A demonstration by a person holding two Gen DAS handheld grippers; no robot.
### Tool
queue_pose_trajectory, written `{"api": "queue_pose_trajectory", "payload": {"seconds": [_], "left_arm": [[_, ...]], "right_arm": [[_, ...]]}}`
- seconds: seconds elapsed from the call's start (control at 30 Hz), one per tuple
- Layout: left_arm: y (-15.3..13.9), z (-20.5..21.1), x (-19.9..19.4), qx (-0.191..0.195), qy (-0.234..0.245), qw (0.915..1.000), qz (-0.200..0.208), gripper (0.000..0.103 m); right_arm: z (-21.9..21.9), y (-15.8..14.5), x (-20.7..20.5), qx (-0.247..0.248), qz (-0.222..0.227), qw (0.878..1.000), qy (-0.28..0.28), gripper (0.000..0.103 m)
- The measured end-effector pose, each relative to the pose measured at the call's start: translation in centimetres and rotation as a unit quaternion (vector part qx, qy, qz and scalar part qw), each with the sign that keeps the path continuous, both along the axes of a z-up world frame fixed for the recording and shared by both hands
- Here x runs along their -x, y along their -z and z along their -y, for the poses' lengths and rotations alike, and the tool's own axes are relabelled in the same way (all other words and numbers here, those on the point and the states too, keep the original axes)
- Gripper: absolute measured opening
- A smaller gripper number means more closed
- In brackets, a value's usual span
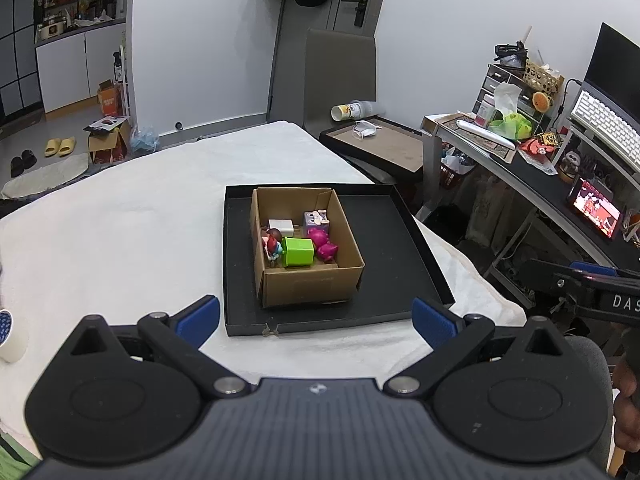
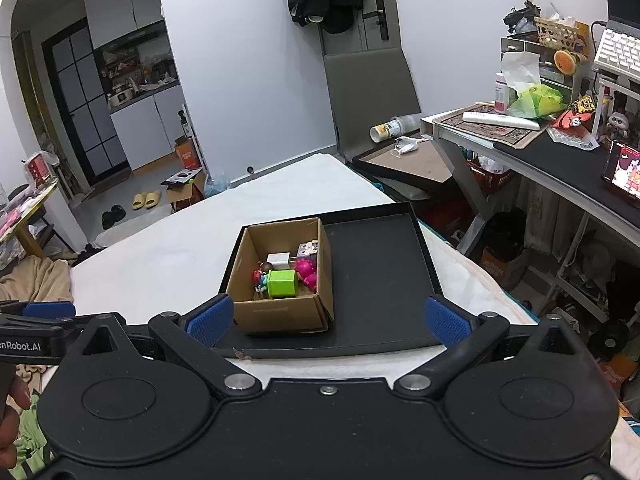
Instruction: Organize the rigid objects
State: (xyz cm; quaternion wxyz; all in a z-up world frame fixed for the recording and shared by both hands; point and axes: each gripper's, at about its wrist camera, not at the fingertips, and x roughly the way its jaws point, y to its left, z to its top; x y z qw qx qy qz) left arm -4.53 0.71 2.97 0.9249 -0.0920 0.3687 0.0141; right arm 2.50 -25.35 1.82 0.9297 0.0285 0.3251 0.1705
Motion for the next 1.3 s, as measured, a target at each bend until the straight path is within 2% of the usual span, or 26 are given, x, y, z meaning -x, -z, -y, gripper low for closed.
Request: {"api": "queue_pose_trajectory", "payload": {"seconds": [1.3], "left_arm": [[-0.18, -0.07, 0.02, 0.001, -0.005, 0.9999, 0.010, 0.101]], "right_arm": [[-0.92, 0.45, -0.13, 0.019, -0.014, 1.000, -0.010, 0.103]]}}
